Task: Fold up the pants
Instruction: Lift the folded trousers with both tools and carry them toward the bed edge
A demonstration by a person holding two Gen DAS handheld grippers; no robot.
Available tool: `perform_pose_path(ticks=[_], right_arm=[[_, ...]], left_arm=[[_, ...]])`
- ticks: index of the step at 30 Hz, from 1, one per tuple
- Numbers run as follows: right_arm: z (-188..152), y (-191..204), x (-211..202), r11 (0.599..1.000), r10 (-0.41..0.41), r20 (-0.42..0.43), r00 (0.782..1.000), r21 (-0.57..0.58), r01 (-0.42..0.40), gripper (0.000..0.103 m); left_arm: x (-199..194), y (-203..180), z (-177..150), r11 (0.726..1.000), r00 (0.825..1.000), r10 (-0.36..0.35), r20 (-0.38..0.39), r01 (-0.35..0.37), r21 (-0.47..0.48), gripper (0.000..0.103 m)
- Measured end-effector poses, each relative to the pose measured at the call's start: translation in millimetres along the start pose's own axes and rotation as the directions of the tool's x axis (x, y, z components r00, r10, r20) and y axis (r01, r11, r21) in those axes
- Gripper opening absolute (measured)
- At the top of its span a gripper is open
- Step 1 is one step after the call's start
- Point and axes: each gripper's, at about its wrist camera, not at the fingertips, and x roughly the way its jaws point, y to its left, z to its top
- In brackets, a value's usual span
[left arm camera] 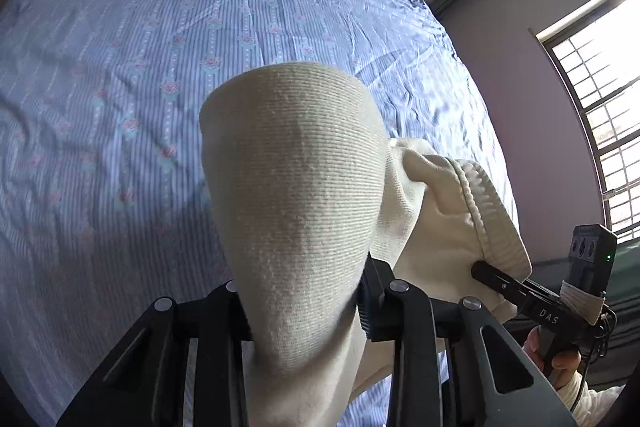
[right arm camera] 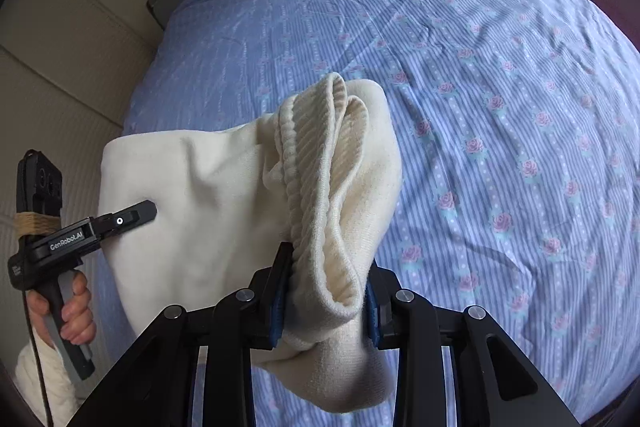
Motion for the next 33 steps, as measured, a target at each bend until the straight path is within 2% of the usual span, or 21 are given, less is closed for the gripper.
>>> perform_pose_path(ticks=[4,9,17,22,26,29,33], right_arm=[[-27,21,-29,0.998,0.041,-0.010,0.999,-0.050,-0.041,0.032],[-57,55,-62,0.986,0.091,-0.029,0.995,-0.136,-0.094,0.032],[-99,123,-85,0.943,0.140,-0.076,0.987,-0.294,-0.156,0.032],[-119,168,-85,0.928,0.136,-0.089,0.987,-0.338,-0.158,0.032],[-140,214,-83,0.921,0.111,-0.077,0.991,-0.367,-0.131,0.032],[-154,249,-74,0.933,0.090,-0.067,0.994,-0.344,-0.107,0.032],[-175,296,-56,0.955,0.076,-0.059,0.995,-0.284,-0.090,0.032]], left_arm=[[-56,-1,-47,0.999,0.998,0.035,0.052,-0.034,-0.035,0.032],[-116,5,-106,0.990,0.989,0.089,0.118,-0.074,-0.123,0.032],[-193,48,-179,0.964,0.974,0.136,0.182,-0.087,-0.253,0.032],[-225,92,-201,0.956,0.970,0.121,0.212,-0.057,-0.286,0.032],[-248,136,-205,0.960,0.971,0.094,0.220,-0.030,-0.279,0.032],[-265,170,-201,0.966,0.977,0.071,0.204,-0.016,-0.258,0.032],[-291,213,-195,0.978,0.979,0.086,0.182,-0.047,-0.205,0.032]])
